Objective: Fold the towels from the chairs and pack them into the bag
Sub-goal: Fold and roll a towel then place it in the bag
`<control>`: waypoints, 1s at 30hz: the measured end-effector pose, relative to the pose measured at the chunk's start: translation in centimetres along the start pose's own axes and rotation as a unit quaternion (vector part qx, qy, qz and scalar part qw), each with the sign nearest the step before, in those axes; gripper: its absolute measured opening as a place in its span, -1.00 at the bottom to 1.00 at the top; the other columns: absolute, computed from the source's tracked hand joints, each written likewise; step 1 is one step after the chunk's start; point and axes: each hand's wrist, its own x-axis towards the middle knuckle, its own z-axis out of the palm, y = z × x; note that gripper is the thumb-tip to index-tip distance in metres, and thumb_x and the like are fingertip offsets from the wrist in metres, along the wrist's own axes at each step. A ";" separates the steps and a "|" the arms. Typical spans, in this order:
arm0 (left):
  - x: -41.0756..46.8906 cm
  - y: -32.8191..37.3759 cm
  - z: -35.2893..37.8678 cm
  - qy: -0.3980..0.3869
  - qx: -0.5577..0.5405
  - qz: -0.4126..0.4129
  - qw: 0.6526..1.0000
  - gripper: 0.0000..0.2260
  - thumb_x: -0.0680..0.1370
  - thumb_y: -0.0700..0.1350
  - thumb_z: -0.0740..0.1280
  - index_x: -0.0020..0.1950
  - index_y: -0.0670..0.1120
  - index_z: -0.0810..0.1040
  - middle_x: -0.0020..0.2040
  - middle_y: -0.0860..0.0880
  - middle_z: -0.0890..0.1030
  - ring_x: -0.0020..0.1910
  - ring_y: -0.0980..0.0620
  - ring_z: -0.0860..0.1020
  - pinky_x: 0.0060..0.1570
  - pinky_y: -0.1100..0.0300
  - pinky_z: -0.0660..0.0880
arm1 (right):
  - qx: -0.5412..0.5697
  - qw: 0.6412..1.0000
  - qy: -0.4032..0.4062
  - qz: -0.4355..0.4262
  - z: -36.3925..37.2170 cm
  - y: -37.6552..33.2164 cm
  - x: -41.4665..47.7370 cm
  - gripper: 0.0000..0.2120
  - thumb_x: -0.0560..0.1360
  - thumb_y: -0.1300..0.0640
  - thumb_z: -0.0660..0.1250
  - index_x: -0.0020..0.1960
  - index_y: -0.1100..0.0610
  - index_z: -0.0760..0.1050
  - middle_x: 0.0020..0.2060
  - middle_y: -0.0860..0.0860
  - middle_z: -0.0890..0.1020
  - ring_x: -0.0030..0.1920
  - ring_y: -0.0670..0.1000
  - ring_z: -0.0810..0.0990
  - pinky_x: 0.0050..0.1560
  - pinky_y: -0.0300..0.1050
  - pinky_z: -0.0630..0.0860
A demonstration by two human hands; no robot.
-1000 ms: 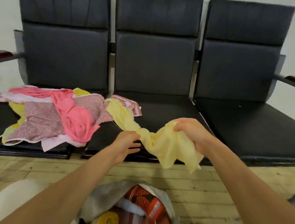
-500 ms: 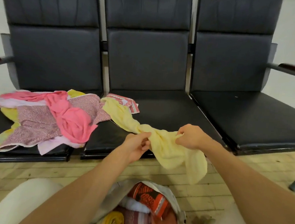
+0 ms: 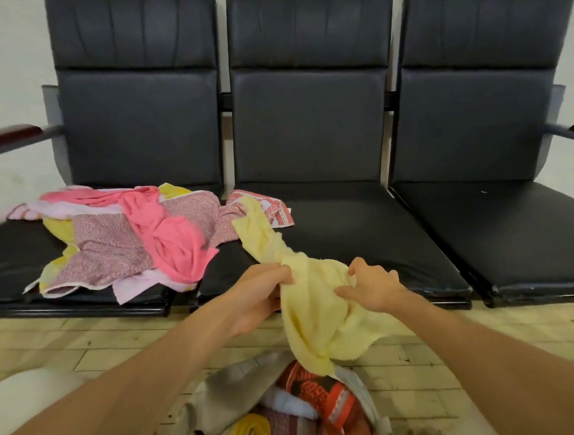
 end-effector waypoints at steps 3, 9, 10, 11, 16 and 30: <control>-0.8 -0.4 -1.4 0.001 -0.018 -0.022 1.000 -0.66 0.41 -0.25 0.26 0.16 -0.25 0.58 -0.06 -0.15 0.61 -0.09 -0.07 0.54 -0.14 0.10 0.47 | -0.020 1.000 -0.005 -0.002 0.0 -0.2 0.5 -0.63 0.56 -0.11 0.28 0.23 0.07 0.29 -0.18 -0.07 0.50 0.01 0.06 0.49 0.28 0.08 0.25; -1.5 -0.9 -2.4 0.032 -0.066 -0.021 0.997 -0.73 0.48 -0.11 0.28 0.13 -0.17 0.58 -0.16 -0.07 0.63 -0.14 -0.06 0.54 -0.11 0.08 0.43 | -0.062 0.992 0.108 -0.025 0.7 -1.2 1.3 -0.70 0.65 -0.01 -0.01 0.03 0.08 0.46 0.02 0.02 0.55 0.07 0.09 0.53 0.19 0.05 0.26; -1.6 -0.8 -2.4 0.046 -0.074 -0.020 0.996 -0.78 0.54 -0.08 0.25 0.07 -0.14 0.59 -0.22 -0.04 0.64 -0.18 -0.03 0.56 -0.16 0.10 0.45 | -0.046 0.993 0.106 -0.027 0.9 -1.4 1.3 -0.65 0.66 -0.08 -0.01 0.09 0.08 0.47 0.07 0.03 0.53 0.12 0.10 0.52 0.23 0.08 0.25; -1.5 -0.7 -2.4 0.062 -0.080 -0.021 0.995 -0.78 0.57 -0.04 0.25 0.05 -0.13 0.59 -0.21 -0.04 0.66 -0.18 -0.03 0.60 -0.18 0.09 0.48 | -0.035 0.995 0.093 -0.025 1.2 -1.7 1.4 -0.60 0.65 -0.16 0.00 0.20 0.08 0.45 0.13 0.04 0.50 0.18 0.11 0.50 0.27 0.11 0.24; -0.8 -1.0 -2.0 0.149 -0.008 -0.039 0.988 -0.77 0.54 -0.04 0.35 0.14 -0.10 0.59 0.03 -0.09 0.67 0.03 -0.09 0.61 0.08 0.00 0.53 | -0.065 0.995 0.075 -0.033 2.5 -3.0 2.3 -0.63 0.61 -0.18 0.15 0.24 0.07 0.40 0.15 0.06 0.51 0.17 0.12 0.48 0.25 0.10 0.27; -1.8 0.3 -5.3 0.171 0.029 0.002 0.985 -0.85 0.47 -0.32 0.35 0.02 -0.24 0.59 -0.09 -0.18 0.66 -0.13 -0.12 0.60 -0.19 0.11 0.51 | 0.478 0.876 0.027 0.056 -1.1 -2.0 0.2 -0.80 0.47 0.38 0.27 -0.03 0.12 0.53 -0.03 0.10 0.57 0.04 0.09 0.55 0.11 0.06 0.57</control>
